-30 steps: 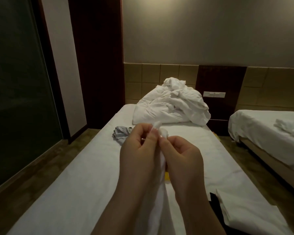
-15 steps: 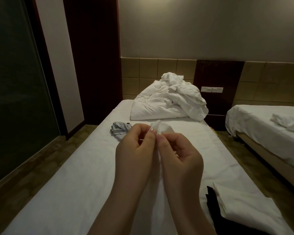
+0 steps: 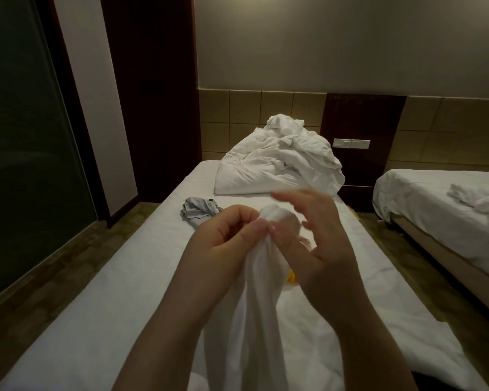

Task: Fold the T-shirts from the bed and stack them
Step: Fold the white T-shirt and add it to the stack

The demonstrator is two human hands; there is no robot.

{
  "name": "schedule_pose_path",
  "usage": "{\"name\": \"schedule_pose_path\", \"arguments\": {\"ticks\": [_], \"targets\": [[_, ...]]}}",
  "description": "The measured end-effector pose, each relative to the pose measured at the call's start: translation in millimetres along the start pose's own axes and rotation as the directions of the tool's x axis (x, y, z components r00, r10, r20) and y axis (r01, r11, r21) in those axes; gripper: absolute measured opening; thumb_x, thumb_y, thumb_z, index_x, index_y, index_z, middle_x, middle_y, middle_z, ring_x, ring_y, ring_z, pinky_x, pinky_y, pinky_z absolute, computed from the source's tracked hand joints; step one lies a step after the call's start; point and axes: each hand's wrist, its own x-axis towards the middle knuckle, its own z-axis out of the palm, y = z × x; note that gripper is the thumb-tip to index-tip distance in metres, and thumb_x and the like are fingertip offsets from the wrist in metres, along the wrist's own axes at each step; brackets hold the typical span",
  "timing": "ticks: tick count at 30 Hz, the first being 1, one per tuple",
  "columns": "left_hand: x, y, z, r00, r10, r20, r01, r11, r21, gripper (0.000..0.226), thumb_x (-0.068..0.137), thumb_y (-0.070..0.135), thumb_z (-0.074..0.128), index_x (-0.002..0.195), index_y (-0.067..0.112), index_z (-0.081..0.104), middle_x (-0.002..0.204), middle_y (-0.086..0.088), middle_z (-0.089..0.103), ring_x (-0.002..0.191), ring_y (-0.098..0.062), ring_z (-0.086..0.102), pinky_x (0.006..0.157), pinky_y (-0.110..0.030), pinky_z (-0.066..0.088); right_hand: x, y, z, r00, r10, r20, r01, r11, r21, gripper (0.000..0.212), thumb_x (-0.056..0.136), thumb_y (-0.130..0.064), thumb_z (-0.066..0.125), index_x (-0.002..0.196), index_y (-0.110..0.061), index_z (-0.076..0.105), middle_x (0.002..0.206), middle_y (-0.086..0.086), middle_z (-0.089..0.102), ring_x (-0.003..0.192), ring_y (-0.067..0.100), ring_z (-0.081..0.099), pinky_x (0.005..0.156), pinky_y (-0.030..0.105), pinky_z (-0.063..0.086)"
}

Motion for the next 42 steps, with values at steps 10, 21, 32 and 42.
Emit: {"name": "schedule_pose_path", "arguments": {"ticks": [10,21,32,42], "targets": [[0.6,-8.9,1.4,0.999,0.044,0.029,-0.047,0.992,0.121,0.029,0.079,0.044,0.061,0.080,0.015,0.065,0.076,-0.001,0.064,0.067,-0.003,0.058,0.062,-0.019,0.048,7.5,9.1,-11.8,0.985,0.037,0.170,-0.048,0.997,0.060,0.023,0.074,-0.054,0.054,0.077,-0.031,0.053,0.083,-0.015,0.060,0.074,0.003,0.056,0.060,0.013,0.043],[25.3,-3.2,0.5,0.967,0.251,-0.041,-0.163,0.735,0.659,0.017,0.078,0.030,0.053,0.093,0.025,0.059,0.086,0.007,0.062,0.082,-0.014,0.057,0.072,-0.036,0.051,66.4,-1.7,-29.3,0.992,-0.059,0.115,0.093,0.943,-0.320,0.011,0.093,-0.031,0.051,0.092,-0.025,0.042,0.081,-0.023,0.043,0.077,-0.006,0.046,0.066,0.008,0.037],[48.4,-42.3,2.3,0.999,0.044,-0.024,-0.021,0.788,0.616,0.038,0.081,0.043,0.052,0.062,0.010,0.059,0.067,-0.003,0.057,0.067,-0.017,0.055,0.065,-0.030,0.045,142.1,-25.8,-68.6,0.973,-0.205,0.105,0.230,0.867,-0.442,0.012,0.093,-0.032,0.052,0.094,-0.023,0.045,0.084,-0.014,0.043,0.075,-0.002,0.042,0.063,0.010,0.029],[67.1,-57.5,-29.3,0.978,-0.189,0.090,0.146,0.923,0.356,0.025,0.087,0.037,0.062,0.078,0.015,0.071,0.072,0.005,0.070,0.068,-0.008,0.060,0.062,-0.021,0.049,159.9,-23.1,-118.7,0.962,0.061,0.267,0.144,0.719,-0.680,0.039,0.077,-0.034,0.072,0.112,-0.024,0.056,0.104,-0.005,0.051,0.093,0.012,0.045,0.074,0.025,0.034]]}}
